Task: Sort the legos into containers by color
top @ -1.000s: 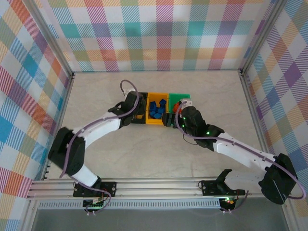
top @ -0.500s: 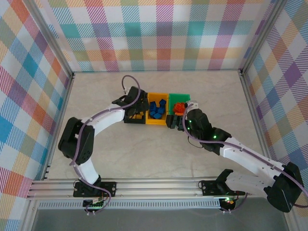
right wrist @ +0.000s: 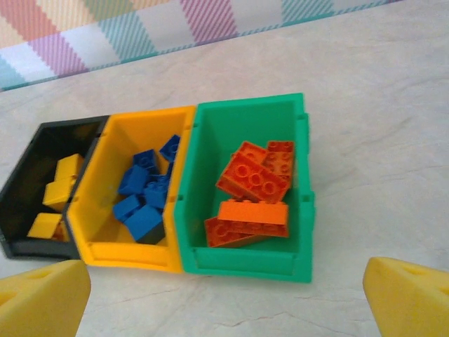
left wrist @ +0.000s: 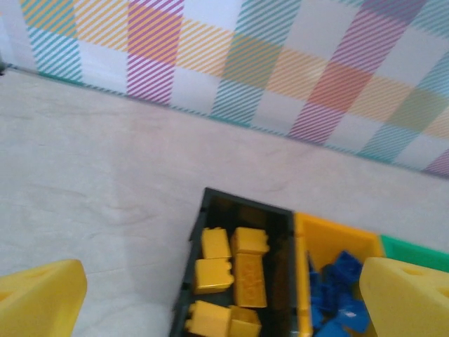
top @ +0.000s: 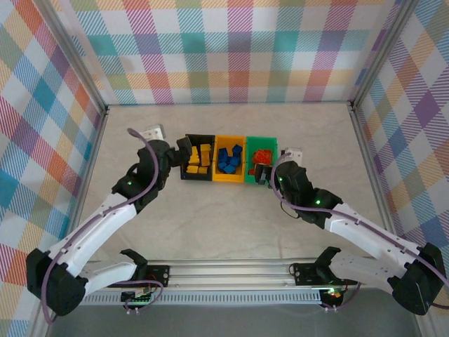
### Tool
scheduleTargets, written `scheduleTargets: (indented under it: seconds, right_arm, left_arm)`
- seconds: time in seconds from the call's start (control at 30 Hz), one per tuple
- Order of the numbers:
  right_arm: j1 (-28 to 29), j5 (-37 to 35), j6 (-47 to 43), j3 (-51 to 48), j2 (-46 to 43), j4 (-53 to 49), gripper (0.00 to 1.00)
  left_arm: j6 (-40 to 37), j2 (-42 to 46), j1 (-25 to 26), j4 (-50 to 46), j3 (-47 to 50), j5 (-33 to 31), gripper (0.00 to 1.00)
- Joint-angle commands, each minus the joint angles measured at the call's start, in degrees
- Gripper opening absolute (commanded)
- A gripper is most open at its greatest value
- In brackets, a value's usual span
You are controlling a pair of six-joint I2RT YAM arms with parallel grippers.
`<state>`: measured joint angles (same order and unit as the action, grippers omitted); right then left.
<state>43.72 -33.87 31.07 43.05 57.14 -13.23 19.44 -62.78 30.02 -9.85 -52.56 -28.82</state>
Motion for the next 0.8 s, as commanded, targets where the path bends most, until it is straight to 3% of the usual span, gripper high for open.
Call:
scheduleTargets:
  seconds: [0.0,0.27,0.53,0.77]
  right_arm:
    - [-0.9,-4.8,-0.3,-1.0,-1.2,-0.9,1.00]
    - [-3.7,-5.4,-3.9,-4.9,-3.2,0.9,1.00]
    - [-6.4,-4.8,-7.3,-8.9,-5.6,5.9,1.00]
    - [-9.2,-1.9,-11.7,-12.0,-4.0,13.7,1.00]
  left_arm:
    - [-5.6,-3.6,-2.9,-2.4,-0.3,-6.2,1.00]
    - [-18.7,-16.7,-13.4,13.4,6.1,-6.0,1.00]
    - [-22.6,-24.5,-17.9,35.5,17.0,1.7,1.00]
    - [-22.3,-26.7,-20.2,42.2,20.3,7.9,1.00]
